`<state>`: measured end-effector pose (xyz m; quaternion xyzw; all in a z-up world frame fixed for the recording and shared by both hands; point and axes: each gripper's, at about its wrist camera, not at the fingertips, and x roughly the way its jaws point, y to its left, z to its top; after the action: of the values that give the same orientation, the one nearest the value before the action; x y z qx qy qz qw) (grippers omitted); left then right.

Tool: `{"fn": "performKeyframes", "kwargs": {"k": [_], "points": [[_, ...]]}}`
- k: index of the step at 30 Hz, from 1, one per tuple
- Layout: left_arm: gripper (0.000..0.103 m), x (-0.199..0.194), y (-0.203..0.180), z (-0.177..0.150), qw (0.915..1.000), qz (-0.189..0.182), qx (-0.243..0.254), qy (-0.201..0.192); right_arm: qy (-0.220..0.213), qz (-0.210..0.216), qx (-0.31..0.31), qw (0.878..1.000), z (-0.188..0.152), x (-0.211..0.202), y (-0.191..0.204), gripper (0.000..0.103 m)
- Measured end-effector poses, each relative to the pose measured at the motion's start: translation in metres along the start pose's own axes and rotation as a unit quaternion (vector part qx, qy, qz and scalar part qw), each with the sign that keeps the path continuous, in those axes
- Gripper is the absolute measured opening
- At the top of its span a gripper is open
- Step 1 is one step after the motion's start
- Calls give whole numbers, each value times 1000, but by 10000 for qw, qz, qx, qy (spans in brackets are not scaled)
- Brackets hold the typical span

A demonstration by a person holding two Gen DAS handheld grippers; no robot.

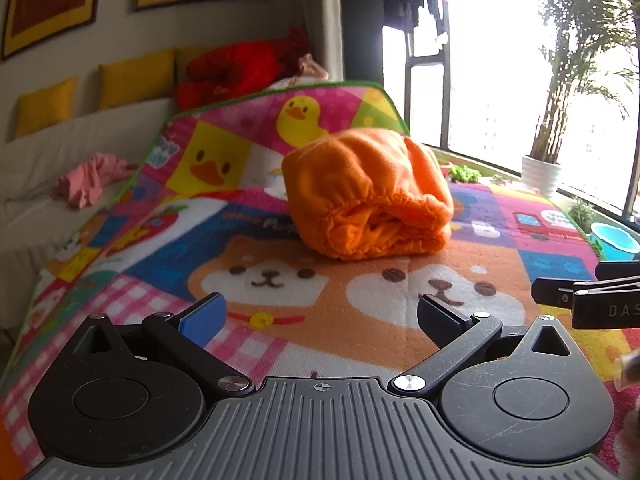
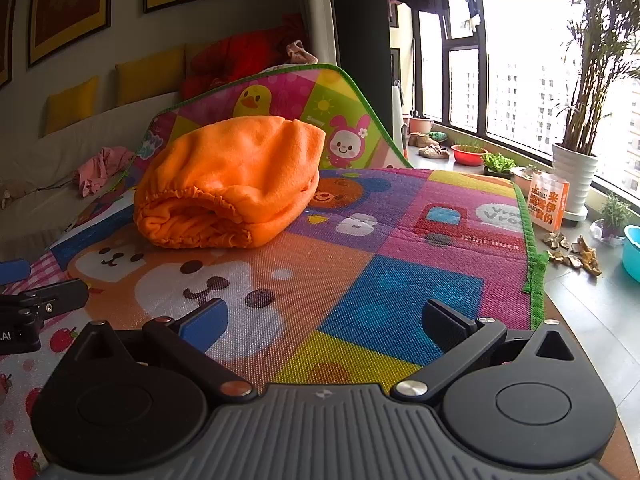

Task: Fold clothes

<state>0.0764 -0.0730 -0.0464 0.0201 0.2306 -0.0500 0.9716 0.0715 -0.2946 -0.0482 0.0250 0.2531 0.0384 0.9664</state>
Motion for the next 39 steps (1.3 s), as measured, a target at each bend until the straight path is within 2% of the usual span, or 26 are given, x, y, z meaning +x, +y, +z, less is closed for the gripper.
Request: {"fn": "performKeyframes", "kwargs": {"k": [39], "points": [[103, 4, 2, -2, 9999, 60, -68, 136, 45, -43, -57, 10000, 0, 1, 3, 103]]}}
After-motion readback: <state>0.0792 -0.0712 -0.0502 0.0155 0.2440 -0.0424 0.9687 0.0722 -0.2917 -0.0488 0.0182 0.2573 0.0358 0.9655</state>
